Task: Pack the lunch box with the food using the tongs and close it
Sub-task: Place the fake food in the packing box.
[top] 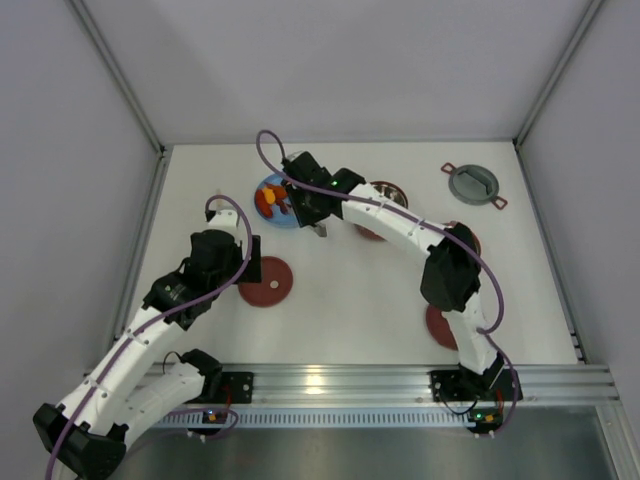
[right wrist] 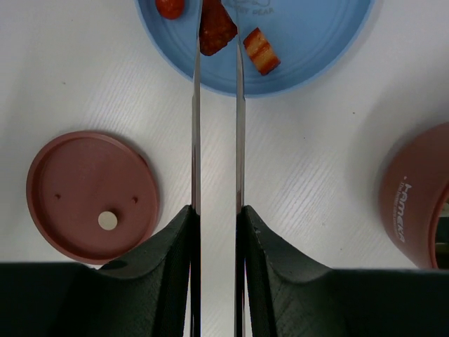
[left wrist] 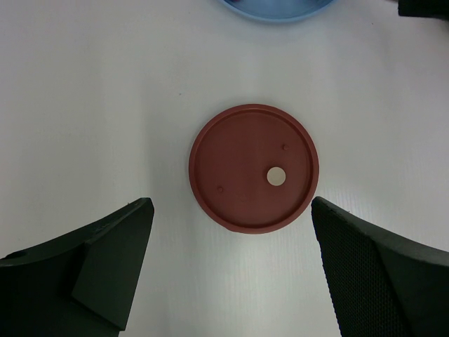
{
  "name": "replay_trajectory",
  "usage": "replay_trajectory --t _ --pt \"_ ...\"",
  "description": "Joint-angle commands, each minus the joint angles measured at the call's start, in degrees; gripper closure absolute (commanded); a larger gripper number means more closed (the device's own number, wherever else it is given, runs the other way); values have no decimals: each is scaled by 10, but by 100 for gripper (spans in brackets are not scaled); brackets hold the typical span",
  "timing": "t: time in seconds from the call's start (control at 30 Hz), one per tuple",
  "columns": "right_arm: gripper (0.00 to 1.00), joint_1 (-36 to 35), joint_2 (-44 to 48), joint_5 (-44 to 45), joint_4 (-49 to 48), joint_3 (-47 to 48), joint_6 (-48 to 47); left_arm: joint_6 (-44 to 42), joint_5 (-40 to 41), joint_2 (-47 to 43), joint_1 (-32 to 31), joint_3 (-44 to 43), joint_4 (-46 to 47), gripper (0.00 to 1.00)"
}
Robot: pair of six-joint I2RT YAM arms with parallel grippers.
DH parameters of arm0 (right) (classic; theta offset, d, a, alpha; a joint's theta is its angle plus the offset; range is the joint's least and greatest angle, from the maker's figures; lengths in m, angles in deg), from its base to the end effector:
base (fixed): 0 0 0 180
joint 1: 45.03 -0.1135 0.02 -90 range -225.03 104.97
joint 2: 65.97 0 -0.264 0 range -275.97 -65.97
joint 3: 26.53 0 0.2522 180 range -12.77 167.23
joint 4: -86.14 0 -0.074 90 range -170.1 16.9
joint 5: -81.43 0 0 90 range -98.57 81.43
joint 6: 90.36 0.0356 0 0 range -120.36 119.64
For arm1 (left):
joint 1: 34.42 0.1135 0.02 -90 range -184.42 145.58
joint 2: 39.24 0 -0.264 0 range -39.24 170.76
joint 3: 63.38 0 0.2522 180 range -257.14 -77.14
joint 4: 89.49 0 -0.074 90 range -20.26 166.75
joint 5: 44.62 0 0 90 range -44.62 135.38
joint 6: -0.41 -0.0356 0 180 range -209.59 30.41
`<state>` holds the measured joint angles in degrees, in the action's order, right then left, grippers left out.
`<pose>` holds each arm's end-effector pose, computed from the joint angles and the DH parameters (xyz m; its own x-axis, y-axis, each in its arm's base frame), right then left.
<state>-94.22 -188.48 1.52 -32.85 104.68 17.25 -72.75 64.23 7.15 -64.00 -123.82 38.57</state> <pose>0.3170 0.3576 0.2880 -0.6972 -0.3517 -0.6247 -0.4871 0.8718 0.0528 0.1514 -0.0727 0.2997 -0.5823 0.0153 -0.8128 0.0802 0.9960 -0.0387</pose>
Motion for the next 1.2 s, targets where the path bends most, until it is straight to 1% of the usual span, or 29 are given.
replay_trajectory --t 0.0,0.2,0.3,0.33,0.4,0.47,0.5,0.53,0.57,0.6,0.63,0.67,0.73,0.77,0.83,0.87,0.93,1.07,1.17 --pt "85 9 57 20 7 16 1 5 -3 -9 -1 1 9 1" --pt "86 13 104 31 6 -13 2 5 -3 -10 -1 1 10 1" --pt "87 17 148 44 5 -50 8 5 -4 -10 -1 1 10 1" --pt "86 19 164 47 3 -78 10 5 -4 -10 -2 1 10 1" --pt "87 28 216 56 0 -112 18 5 -6 -14 -1 0 9 1" --pt "87 33 258 65 -2 -173 28 5 -7 -18 -2 0 10 1" --pt "86 42 303 69 -1 -193 33 5 -7 -20 -2 -1 10 1" --pt "87 47 328 73 -1 -239 37 6 -7 -23 -2 -1 7 1" --pt "86 57 377 77 3 -262 47 6 -7 -26 -3 -1 9 1" --pt "86 62 399 78 7 -281 52 6 -7 -29 -3 -2 8 1" --pt "86 66 423 82 14 -317 58 6 -7 -30 -3 -2 8 1" --pt "86 72 469 93 22 -334 69 6 -7 -32 -4 -2 7 1" --pt "86 85 512 106 54 -374 81 5 -9 -33 -4 -2 8 1" --pt "86 88 553 116 64 -386 92 5 -9 -36 -4 -2 7 1" --pt "86 99 590 125 100 -417 104 5 -9 -35 -5 -2 8 1" --pt "86 101 625 137 113 -426 116 5 -10 -36 -6 -3 8 1" --pt "86 105 659 150 138 -454 131 5 -12 -37 -7 -2 9 1" --pt "86 108 740 197 220 -485 179 4 -15 -37 -8 -2 10 1" --pt "85 108 782 204 247 -520 203 4 -18 -36 -10 -2 10 1"
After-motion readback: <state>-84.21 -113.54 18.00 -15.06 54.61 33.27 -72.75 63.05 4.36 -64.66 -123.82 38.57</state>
